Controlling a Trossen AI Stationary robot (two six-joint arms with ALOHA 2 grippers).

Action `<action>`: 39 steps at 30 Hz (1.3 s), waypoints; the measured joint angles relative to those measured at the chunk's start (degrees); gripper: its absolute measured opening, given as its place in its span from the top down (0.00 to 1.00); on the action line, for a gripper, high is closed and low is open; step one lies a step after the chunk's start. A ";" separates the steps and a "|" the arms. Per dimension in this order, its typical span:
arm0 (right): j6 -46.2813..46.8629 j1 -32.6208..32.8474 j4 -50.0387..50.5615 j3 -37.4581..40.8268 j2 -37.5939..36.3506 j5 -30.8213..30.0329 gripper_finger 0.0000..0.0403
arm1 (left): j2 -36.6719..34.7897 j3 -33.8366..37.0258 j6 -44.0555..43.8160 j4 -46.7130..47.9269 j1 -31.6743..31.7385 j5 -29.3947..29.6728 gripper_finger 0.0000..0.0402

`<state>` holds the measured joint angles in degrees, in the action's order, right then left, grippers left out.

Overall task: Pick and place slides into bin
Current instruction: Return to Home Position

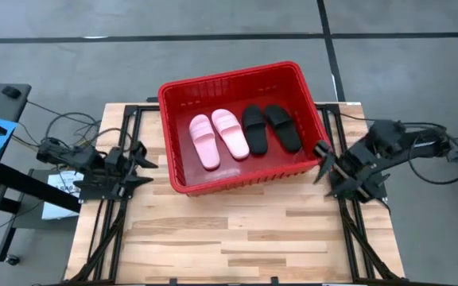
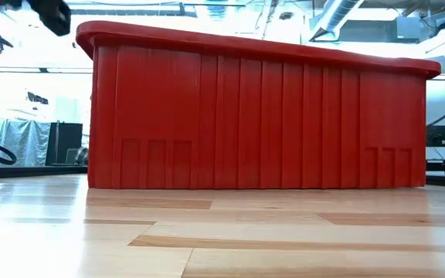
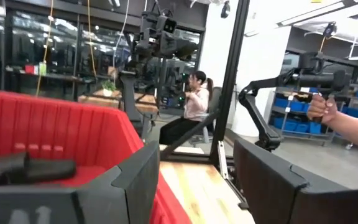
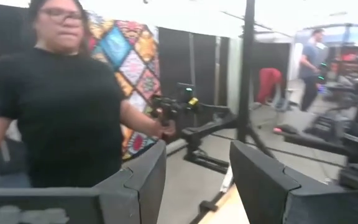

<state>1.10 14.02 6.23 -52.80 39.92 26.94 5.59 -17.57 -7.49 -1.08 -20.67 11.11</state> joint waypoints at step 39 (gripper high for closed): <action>-1.07 35.11 -16.84 52.42 -32.50 -1.51 0.59 | -0.86 17.01 -7.97 -13.28 -12.04 4.25 0.51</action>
<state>0.03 49.12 -10.61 -0.38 7.42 25.43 4.73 -0.56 -15.46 -14.35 -32.71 15.37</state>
